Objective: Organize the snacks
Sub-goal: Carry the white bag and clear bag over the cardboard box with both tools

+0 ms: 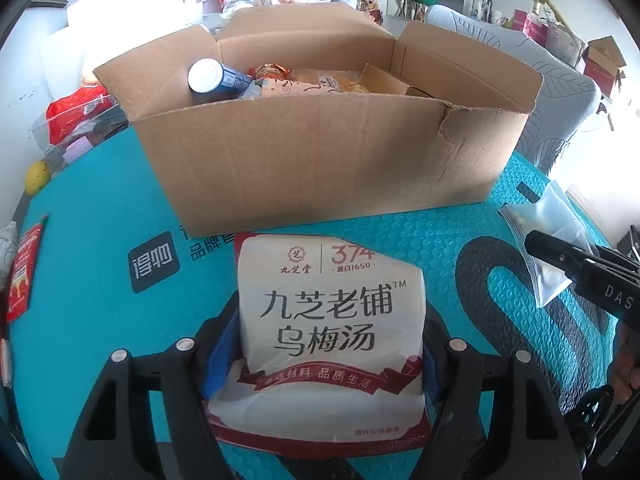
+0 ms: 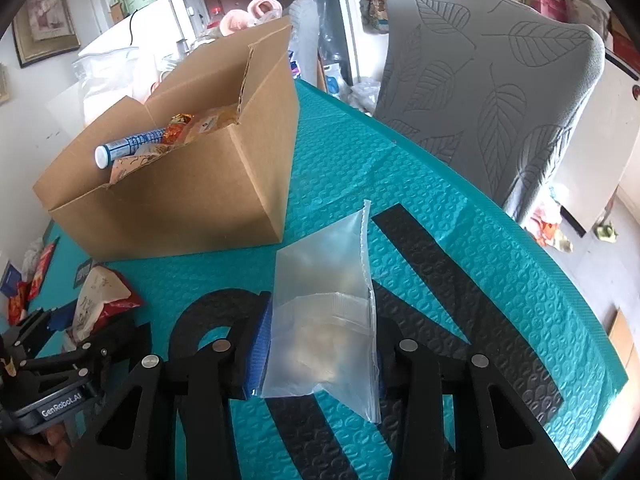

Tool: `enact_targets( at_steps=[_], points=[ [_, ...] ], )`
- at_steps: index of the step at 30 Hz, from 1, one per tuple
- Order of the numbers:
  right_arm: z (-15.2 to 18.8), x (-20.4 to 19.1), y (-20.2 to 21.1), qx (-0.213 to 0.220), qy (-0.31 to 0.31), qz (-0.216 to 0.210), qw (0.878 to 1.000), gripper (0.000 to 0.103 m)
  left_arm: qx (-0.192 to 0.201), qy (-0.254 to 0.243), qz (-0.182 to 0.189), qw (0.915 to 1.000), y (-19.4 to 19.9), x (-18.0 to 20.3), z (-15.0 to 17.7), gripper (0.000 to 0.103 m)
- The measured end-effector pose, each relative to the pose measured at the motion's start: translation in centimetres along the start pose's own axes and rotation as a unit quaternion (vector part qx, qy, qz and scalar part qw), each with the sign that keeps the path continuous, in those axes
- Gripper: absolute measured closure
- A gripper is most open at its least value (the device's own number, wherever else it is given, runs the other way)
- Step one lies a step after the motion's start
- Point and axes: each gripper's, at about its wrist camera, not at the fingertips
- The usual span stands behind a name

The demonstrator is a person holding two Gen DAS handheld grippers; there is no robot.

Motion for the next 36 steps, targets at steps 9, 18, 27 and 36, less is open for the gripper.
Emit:
enact_targets(
  at_steps=[9,18,27,36],
  points=[
    [1.6,0.4,2.4,0.002,-0.014,-0.011,1.0,0.068,0.001,-0.017,-0.019,0.9997,1.1,0.7,0.6,0.04],
    [3.4,-0.1,5.1,0.003,-0.02,-0.027,0.999,0.068,-0.005,-0.002,-0.003,1.0,3.3,0.9,1.7,0.041],
    [4.5,-1.5,6.7,0.002,-0.018,-0.045,0.999,0.068,-0.013,0.014,0.024,0.9995,5.3,0.2,2.3,0.043],
    [5.6,-4.8,8.4,0.0,0.011,-0.078,0.997,0.068,0.0,0.019,0.034,0.9992,8.3,-1.1,2.3,0.044]
  ],
)
Point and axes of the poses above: each gripper's, at about its wrist camera, not at the fingertips, and y roughly against the way its jaws point, x to its right, z to its underside, and after that the axes turned 12 degrees about x, right-handed
